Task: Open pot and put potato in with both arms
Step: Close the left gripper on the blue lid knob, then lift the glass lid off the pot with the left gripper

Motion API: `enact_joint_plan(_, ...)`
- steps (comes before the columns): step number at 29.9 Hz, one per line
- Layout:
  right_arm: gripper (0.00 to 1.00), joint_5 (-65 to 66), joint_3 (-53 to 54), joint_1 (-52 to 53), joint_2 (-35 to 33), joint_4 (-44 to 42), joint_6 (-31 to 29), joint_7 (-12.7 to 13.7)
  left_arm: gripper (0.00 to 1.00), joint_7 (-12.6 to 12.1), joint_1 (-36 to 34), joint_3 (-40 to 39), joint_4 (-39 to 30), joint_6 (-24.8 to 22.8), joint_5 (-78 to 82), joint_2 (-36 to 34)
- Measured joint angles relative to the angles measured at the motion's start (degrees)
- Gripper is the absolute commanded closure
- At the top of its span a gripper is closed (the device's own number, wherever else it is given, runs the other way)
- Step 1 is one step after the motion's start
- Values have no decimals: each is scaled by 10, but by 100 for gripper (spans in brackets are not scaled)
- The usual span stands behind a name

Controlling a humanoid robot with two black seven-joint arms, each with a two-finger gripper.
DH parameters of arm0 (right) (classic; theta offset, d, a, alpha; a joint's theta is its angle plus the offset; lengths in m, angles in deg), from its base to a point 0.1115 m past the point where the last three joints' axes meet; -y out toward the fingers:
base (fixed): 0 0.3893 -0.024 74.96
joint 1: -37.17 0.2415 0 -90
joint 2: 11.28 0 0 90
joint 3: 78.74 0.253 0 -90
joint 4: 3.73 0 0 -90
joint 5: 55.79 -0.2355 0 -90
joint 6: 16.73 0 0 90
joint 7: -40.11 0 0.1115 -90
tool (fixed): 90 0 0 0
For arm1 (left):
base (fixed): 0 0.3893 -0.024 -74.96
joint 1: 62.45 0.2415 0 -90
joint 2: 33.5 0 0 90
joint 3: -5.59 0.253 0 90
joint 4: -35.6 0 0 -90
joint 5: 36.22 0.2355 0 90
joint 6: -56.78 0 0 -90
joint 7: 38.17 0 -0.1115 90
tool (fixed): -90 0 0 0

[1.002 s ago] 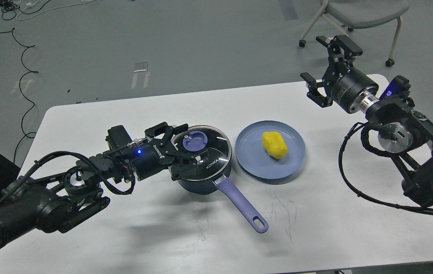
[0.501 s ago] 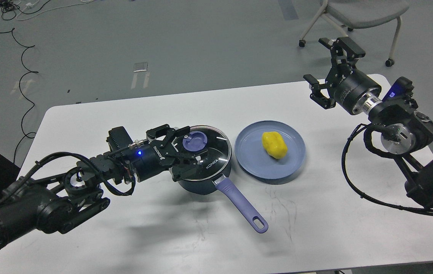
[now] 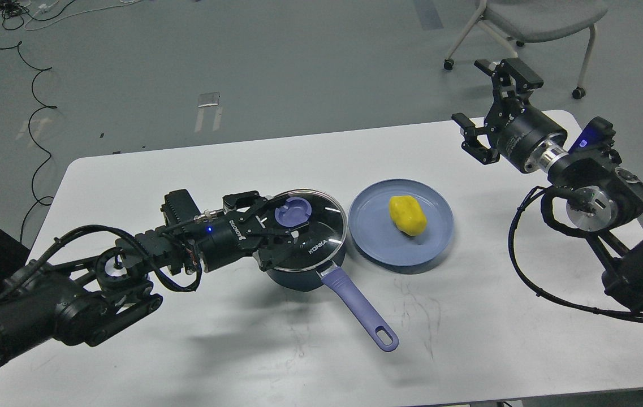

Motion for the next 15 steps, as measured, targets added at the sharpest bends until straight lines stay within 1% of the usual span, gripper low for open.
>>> enact_joint_plan(7, 0, 0, 0, 0, 0, 0, 1, 0, 46, 0, -16, -1, -3, 0, -8, -5)
enact_joint_plan(10, 0, 0, 0, 0, 0, 0, 1, 0, 46, 0, -36, -2, -8, 0, -28, -10)
enact_joint_plan(15, 0, 0, 0, 0, 0, 0, 1, 0, 46, 0, -66, 0, -9, 0, -43, -38)
